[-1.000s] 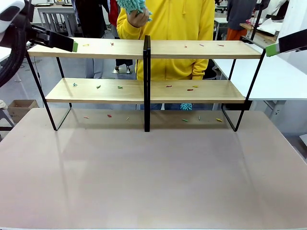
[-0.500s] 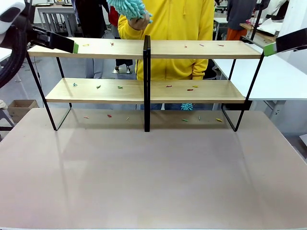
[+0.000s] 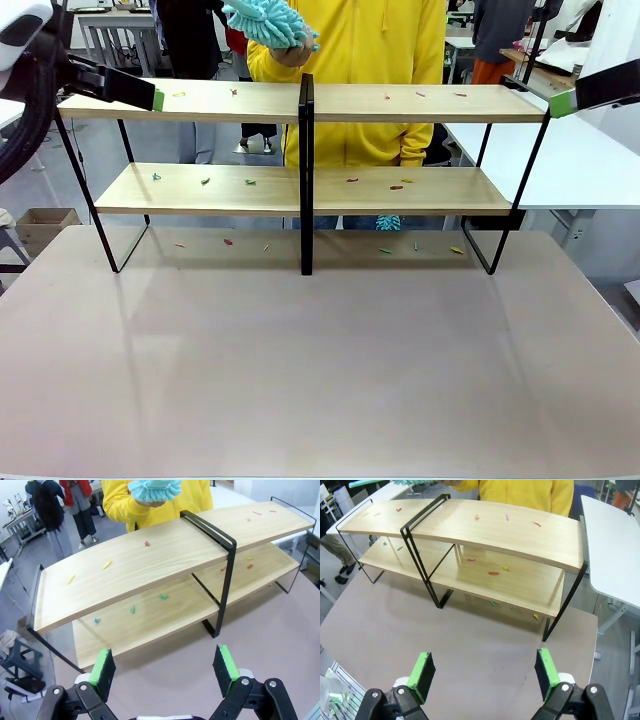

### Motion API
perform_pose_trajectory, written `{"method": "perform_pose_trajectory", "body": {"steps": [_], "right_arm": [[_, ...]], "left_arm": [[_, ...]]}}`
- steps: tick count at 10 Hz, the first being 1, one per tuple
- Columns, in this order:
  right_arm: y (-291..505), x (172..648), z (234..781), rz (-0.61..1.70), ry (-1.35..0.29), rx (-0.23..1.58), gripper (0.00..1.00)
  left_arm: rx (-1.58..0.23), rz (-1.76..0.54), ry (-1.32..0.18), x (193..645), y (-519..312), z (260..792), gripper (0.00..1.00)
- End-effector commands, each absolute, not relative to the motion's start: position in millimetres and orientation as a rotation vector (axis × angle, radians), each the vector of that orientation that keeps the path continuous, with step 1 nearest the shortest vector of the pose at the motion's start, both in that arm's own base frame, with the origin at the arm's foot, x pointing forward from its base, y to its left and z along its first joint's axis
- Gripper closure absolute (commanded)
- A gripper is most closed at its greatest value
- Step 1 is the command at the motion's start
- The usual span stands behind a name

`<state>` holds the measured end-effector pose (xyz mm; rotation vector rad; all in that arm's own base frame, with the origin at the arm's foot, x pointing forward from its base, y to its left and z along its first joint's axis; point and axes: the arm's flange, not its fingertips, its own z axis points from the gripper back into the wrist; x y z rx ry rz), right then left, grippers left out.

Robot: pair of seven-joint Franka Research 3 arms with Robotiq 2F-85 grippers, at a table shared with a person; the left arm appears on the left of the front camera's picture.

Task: Clean the shelves.
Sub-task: Pick up the Duster when the human hands it over.

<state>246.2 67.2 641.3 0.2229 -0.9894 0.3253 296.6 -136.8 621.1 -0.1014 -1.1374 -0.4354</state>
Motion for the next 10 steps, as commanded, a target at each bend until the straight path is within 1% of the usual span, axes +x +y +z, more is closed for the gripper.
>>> {"method": "perform_pose_trajectory", "body": {"steps": [1,4,5,6,7,8,9,10], "right_arm": [[66.3,245.1,641.7,0.329,-0.988,0.225,0.00],[66.3,245.1,641.7,0.329,-0.988,0.225,0.00],[66.3,245.1,641.7,0.329,-0.988,0.225,0.00],[66.3,245.1,641.7,0.329,-0.988,0.225,0.00],[66.3,245.1,641.7,0.329,-0.988,0.225,0.00],[66.3,245.1,641.7,0.329,-0.988,0.225,0.00],[66.3,245.1,641.7,0.329,-0.988,0.225,0.00],[66.3,245.1,641.7,0.329,-0.988,0.225,0.00]], "left_arm": [[-0.098,-0.437,-1.140,295.7,-137.7,621.6,0.00],[-0.101,-0.435,-1.137,296.6,-136.8,621.1,0.00],[-0.206,-0.470,-1.079,299.9,-142.3,631.8,0.00],[-0.395,-0.539,-0.991,310.1,-145.3,650.1,0.00],[-0.496,-0.559,-0.817,329.5,-142.4,664.7,0.00],[-0.618,-0.585,-0.686,350.5,-130.2,678.5,0.00],[-0.726,-0.606,-0.586,377.6,-117.4,687.7,0.00],[-0.890,-0.723,-0.435,410.0,-110.5,685.9,0.00]]}}
